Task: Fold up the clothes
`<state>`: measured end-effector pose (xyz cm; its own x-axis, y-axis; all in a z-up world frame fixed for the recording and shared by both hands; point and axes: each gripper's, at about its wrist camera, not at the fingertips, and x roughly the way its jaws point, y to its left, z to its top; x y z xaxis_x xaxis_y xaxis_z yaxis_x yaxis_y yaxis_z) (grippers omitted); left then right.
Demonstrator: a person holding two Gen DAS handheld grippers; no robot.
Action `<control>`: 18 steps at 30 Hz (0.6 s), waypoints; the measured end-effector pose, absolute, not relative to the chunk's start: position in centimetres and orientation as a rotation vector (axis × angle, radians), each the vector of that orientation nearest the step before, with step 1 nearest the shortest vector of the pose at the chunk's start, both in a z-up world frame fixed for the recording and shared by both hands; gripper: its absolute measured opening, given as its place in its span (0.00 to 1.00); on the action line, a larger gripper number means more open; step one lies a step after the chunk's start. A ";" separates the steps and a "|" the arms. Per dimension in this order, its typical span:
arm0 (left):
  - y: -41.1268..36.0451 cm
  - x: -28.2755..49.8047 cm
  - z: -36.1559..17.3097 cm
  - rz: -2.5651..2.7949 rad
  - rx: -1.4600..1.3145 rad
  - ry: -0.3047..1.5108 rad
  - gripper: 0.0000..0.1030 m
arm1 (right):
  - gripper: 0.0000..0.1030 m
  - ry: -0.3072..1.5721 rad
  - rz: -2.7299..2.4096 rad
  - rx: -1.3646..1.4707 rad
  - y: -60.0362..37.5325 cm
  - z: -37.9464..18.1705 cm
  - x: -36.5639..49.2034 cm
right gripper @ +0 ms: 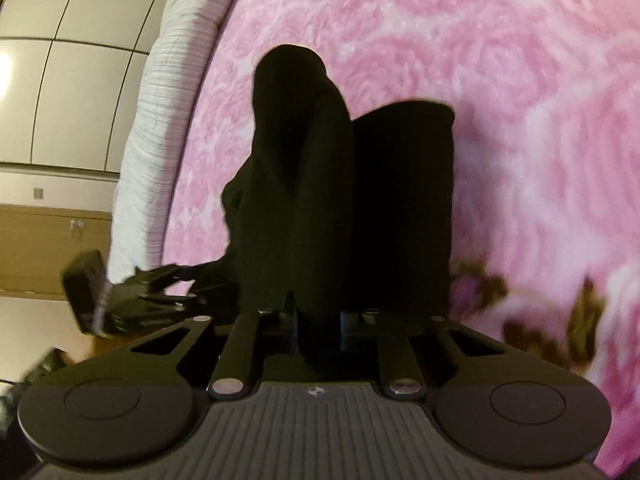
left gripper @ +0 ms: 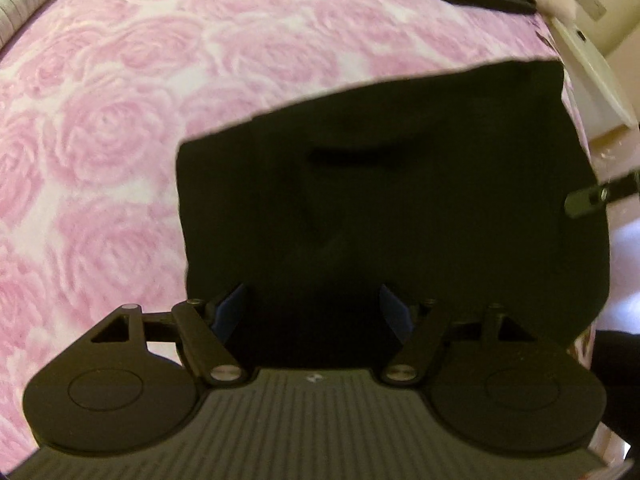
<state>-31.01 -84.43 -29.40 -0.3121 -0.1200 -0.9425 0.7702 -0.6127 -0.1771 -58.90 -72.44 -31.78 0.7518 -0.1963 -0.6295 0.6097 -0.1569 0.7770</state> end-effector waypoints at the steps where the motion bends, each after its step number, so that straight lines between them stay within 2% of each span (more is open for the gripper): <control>1: -83.7 -30.7 -29.4 -1.975 1.342 0.858 0.67 | 0.16 0.358 -0.720 1.586 -72.0 -31.8 -58.9; 5: -81.6 -29.6 -29.6 -1.973 1.331 0.872 0.68 | 0.18 0.420 -0.740 1.577 -71.2 -32.6 -59.0; 6: -81.4 -29.2 -29.6 -1.970 1.316 0.878 0.68 | 0.26 0.412 -0.759 1.581 -71.4 -32.8 -59.2; 7: -81.3 -28.9 -29.5 -1.962 1.293 0.886 0.69 | 0.39 0.404 -0.770 1.572 -71.4 -32.7 -59.2; 10: -81.5 -28.0 -29.2 -1.935 1.244 0.880 0.69 | 0.49 0.382 -0.781 1.535 -70.8 -31.9 -58.9; 12: -81.8 -27.4 -29.5 -1.923 1.228 0.907 0.68 | 0.47 0.388 -0.782 1.535 -69.7 -31.7 -58.7; 13: -81.9 -27.1 -29.8 -1.922 1.224 0.931 0.64 | 0.34 0.411 -0.799 1.528 -69.2 -31.9 -58.5; 15: -81.7 -27.1 -30.3 -1.924 1.228 0.941 0.60 | 0.22 0.406 -0.820 1.553 -68.7 -32.6 -58.3; 18: -80.3 -27.1 -30.4 -1.903 1.213 0.924 0.52 | 0.18 0.410 -0.830 1.563 -68.2 -32.7 -57.8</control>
